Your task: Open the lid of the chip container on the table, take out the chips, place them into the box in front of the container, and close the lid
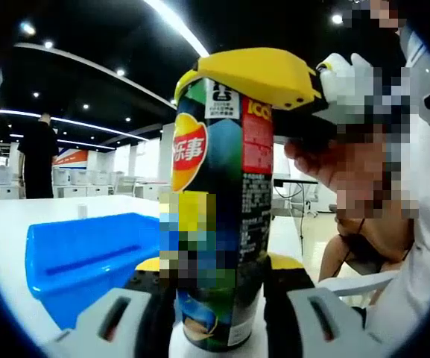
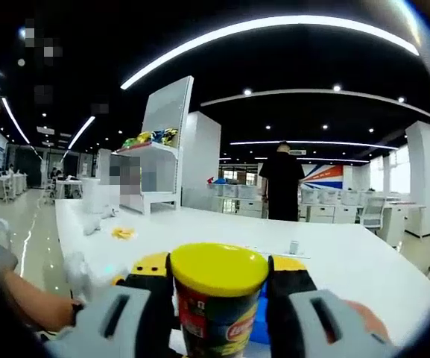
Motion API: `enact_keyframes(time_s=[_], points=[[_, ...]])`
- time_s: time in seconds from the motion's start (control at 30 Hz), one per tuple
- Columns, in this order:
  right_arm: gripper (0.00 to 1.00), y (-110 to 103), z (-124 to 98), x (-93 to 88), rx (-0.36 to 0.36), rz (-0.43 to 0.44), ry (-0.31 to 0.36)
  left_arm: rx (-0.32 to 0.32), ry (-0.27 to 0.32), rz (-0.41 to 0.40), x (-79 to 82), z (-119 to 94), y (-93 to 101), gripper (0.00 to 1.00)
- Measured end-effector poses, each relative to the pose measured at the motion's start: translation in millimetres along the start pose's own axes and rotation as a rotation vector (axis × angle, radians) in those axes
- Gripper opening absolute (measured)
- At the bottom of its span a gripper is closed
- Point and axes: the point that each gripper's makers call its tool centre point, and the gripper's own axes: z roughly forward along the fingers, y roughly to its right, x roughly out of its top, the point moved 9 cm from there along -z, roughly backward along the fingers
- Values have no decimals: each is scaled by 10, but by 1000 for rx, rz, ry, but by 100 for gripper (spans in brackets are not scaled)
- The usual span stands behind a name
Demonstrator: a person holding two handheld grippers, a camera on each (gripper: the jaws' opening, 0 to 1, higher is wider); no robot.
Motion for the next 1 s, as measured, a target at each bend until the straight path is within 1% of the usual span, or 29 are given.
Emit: enact_keyframes(time_s=[0.13, 0.23, 0.3, 0.4, 0.43, 0.47, 0.5, 0.83, 0.87, 0.9, 0.93, 1.0], points=[[48, 26, 4, 8, 19, 16, -5, 2, 3, 0, -2, 5, -1, 47], [47, 43, -3, 15, 36, 49, -7, 0, 3, 3, -2, 7, 4, 47], [47, 46, -4, 14, 42, 56, -6, 0, 4, 3, -2, 6, 8, 47], [47, 56, -12, 15, 50, 92, 2, -1, 3, 5, -2, 5, 9, 47], [47, 65, -15, 12, 53, 92, 6, -1, 3, 6, -1, 5, 12, 47], [47, 58, -14, 17, 66, 133, 19, -1, 2, 4, -1, 4, 11, 47], [47, 85, -20, 24, 77, 148, 15, -3, 1, 4, -1, 4, 12, 47], [47, 117, -33, 39, 101, 137, 25, -3, 6, 3, 1, 10, 0, 47], [47, 124, -32, 36, 112, 147, 31, -3, 6, 3, 1, 10, -4, 47], [47, 124, -28, 46, 132, 183, 56, -4, 6, 3, 1, 9, -5, 47], [47, 146, -38, 42, 141, 229, 60, -5, 6, 3, 1, 9, -7, 47], [47, 187, -45, 40, 137, 216, 55, -6, 5, 3, 2, 9, -10, 47]])
